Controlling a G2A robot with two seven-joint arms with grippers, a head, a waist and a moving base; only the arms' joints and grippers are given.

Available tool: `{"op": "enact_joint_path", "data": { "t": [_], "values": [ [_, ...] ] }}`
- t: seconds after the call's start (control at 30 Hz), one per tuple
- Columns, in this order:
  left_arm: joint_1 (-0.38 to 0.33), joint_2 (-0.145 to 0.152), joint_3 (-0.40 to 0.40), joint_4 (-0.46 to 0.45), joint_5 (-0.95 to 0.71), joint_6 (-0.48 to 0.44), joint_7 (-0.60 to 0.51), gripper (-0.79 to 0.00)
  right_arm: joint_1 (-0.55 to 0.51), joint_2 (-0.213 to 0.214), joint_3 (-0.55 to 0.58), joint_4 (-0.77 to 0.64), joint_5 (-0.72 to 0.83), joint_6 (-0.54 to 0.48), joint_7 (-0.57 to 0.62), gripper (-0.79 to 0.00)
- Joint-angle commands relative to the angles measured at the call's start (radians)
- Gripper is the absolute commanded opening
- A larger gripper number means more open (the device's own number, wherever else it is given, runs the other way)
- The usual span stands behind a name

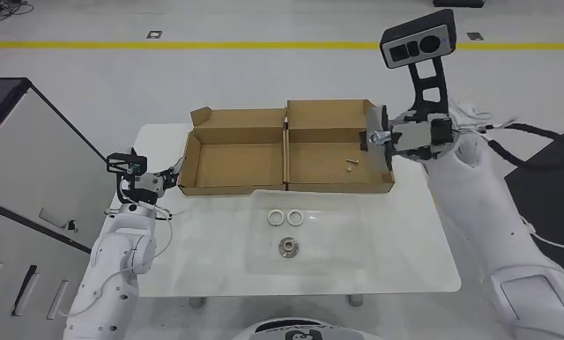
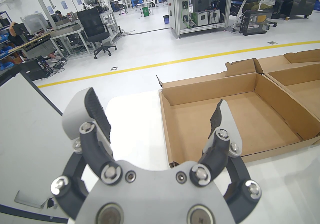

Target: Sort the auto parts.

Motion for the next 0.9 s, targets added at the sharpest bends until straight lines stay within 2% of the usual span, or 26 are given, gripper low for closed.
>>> {"op": "enact_joint_path", "data": {
  "t": [0.0, 0.13, 0.3, 0.43, 0.63, 0.87],
  "values": [
    [0.0, 0.0, 0.0, 0.0, 0.0, 0.0, 0.0, 0.0, -0.009, -0.009, -0.006, 0.001, 0.081, 0.0, 0.019, -0.785],
    [0.0, 0.0, 0.0, 0.0, 0.0, 0.0, 0.0, 0.0, -0.021, -0.027, -0.011, 0.003, 0.212, 0.001, 0.052, -0.785],
    [0.0, 0.0, 0.0, 0.0, 0.0, 0.0, 0.0, 0.0, -0.025, -0.042, 0.001, 0.011, 0.25, 0.011, 0.064, -0.785],
    [0.0, 0.0, 0.0, 0.0, 0.0, 0.0, 0.0, 0.0, -0.027, -0.049, 0.021, 0.019, 0.212, 0.013, 0.057, -0.785],
    [0.0, 0.0, 0.0, 0.0, 0.0, 0.0, 0.0, 0.0, -0.031, -0.048, 0.061, 0.027, 0.04, 0.023, 0.033, -0.785],
    [0.0, 0.0, 0.0, 0.0, 0.0, 0.0, 0.0, 0.0, -0.044, -0.054, 0.079, 0.022, -0.036, 0.034, 0.021, -0.785]
  ]
}}
